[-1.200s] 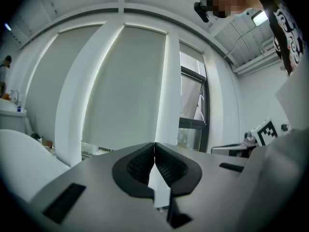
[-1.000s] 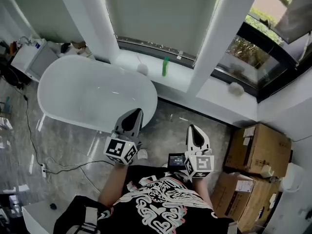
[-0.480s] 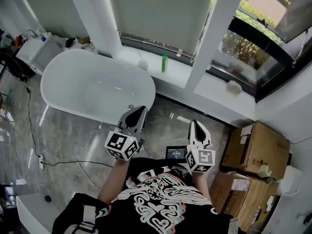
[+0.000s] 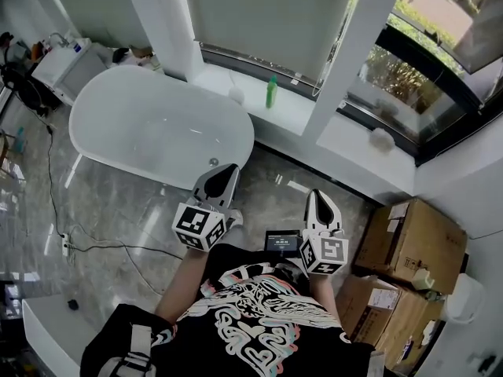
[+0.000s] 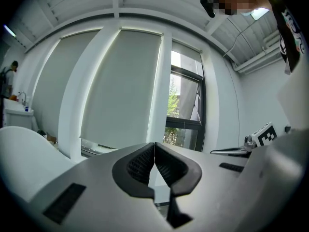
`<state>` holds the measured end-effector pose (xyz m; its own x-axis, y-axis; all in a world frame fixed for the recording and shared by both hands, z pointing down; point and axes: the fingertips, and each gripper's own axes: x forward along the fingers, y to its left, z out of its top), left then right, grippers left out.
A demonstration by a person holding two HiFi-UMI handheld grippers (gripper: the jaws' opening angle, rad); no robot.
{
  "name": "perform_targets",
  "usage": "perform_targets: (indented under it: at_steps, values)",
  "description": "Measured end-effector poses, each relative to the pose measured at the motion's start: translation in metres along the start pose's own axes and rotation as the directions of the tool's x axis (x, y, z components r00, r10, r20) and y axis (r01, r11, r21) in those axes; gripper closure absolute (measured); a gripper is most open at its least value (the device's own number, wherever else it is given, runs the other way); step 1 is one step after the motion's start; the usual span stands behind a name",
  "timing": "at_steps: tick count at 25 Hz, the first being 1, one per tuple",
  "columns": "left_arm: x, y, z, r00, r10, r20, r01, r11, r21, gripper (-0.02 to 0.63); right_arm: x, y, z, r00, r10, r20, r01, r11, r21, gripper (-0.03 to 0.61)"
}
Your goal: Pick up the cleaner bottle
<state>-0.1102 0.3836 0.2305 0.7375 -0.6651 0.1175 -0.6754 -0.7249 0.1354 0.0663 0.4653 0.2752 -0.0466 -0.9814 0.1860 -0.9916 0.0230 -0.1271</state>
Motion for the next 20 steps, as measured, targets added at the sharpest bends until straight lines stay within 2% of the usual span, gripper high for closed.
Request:
perform_targets:
  at_steps: [3,10,20]
  values:
    - [0.004,0.009,0.002,0.999,0.031,0.015,-0.031,1.000,-0.005,0.595,0.009,-0.002,0.004,1.000,0.000,-0.002,0.000,1.000,-0.020,0.552]
    - [0.033,0.045,0.001,0.996,0.088,0.014,-0.089,0.991,0.097,0.595,0.046,-0.010,0.012,1.000,0.007,0.007,-0.006,0.998,-0.061,0.552]
    - [0.112,0.130,0.018,0.995,0.095,0.007,-0.095,0.992,0.084,0.597,0.148,-0.017,0.026,1.000,-0.011,-0.022,0.009,0.997,-0.072,0.552]
